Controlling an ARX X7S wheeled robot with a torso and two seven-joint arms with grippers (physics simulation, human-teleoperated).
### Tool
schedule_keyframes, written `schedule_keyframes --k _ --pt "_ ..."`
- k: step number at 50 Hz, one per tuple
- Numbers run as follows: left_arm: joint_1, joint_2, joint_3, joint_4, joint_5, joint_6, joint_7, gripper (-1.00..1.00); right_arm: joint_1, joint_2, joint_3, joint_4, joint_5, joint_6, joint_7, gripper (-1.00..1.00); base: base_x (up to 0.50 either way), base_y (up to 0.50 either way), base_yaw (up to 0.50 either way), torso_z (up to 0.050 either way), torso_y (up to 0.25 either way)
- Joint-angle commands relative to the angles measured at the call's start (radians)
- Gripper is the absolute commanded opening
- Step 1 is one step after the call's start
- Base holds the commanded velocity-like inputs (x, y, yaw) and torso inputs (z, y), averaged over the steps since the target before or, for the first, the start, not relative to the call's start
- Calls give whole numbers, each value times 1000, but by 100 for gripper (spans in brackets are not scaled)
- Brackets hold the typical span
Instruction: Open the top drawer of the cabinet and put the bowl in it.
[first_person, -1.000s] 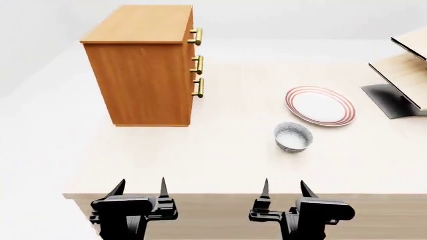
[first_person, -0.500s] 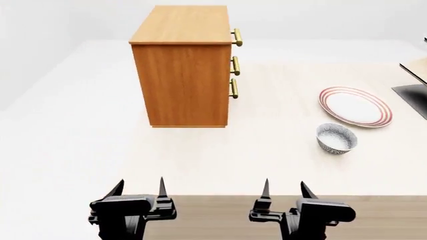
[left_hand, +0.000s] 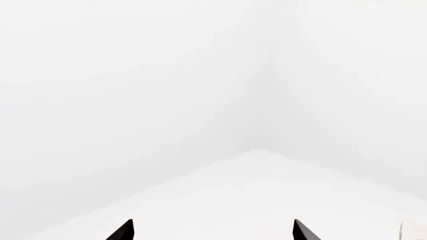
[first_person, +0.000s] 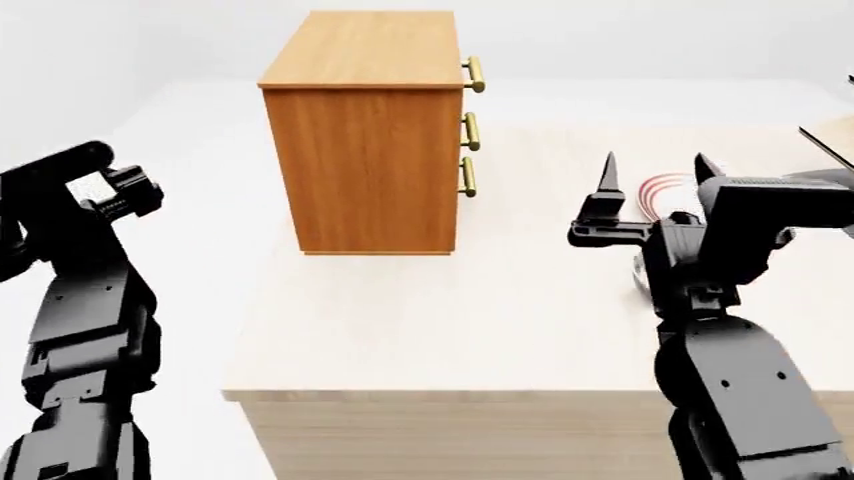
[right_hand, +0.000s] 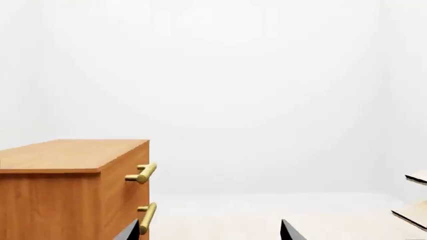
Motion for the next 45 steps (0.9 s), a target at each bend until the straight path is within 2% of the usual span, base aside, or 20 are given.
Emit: schedule_keyframes --k 1,7,11,31,45 --pt "-377 -59 -66 -449 94 1 -107 100 538 44 16 365 11 92 -64 100 0 0 0 0 0" --pt "-369 -90 -41 -449 129 -34 -91 100 661 8 84 667 82 155 -88 100 0 0 0 0 0" --pt "-361 -100 -13 -449 141 -35 -94 100 662 -15 113 734 101 141 -79 100 0 0 0 0 0" --pt "-344 -126 -3 -449 128 -43 -116 100 648 -8 169 704 166 219 -53 100 13 0 0 0 0" --pt "-340 -128 -15 -449 125 -34 -114 100 638 -10 176 683 182 243 -41 100 491 0 0 0 0"
